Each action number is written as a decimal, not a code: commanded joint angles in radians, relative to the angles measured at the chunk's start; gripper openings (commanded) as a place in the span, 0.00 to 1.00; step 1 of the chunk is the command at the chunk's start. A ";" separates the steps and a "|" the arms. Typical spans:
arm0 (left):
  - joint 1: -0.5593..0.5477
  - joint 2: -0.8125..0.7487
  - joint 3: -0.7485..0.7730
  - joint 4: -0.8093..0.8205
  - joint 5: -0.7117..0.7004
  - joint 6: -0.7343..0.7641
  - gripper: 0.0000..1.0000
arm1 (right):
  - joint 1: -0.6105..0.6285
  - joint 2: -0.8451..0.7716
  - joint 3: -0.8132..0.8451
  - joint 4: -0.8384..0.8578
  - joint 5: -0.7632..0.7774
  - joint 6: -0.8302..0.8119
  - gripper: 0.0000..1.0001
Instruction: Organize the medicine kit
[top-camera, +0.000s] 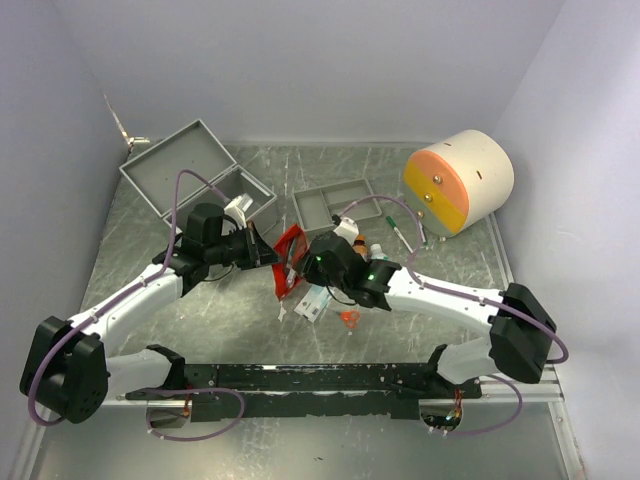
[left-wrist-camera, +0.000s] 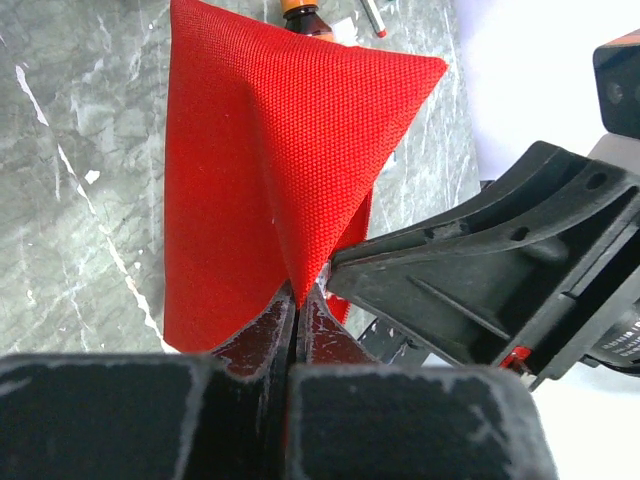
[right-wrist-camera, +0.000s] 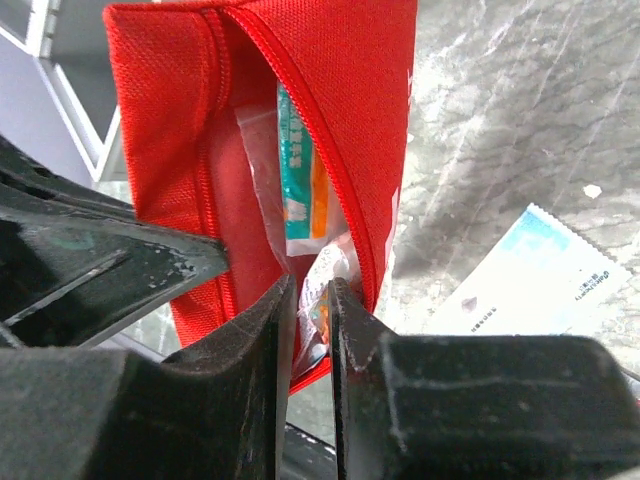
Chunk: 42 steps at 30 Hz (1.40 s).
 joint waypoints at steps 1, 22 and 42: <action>0.005 0.005 0.043 0.019 0.032 0.023 0.07 | 0.005 0.048 0.054 -0.078 -0.012 -0.044 0.19; 0.006 0.016 0.067 -0.082 0.004 0.047 0.07 | -0.017 0.031 0.089 -0.009 0.034 -0.177 0.27; 0.005 0.033 0.073 -0.076 0.012 0.040 0.07 | -0.095 0.117 0.194 -0.150 0.120 -0.390 0.52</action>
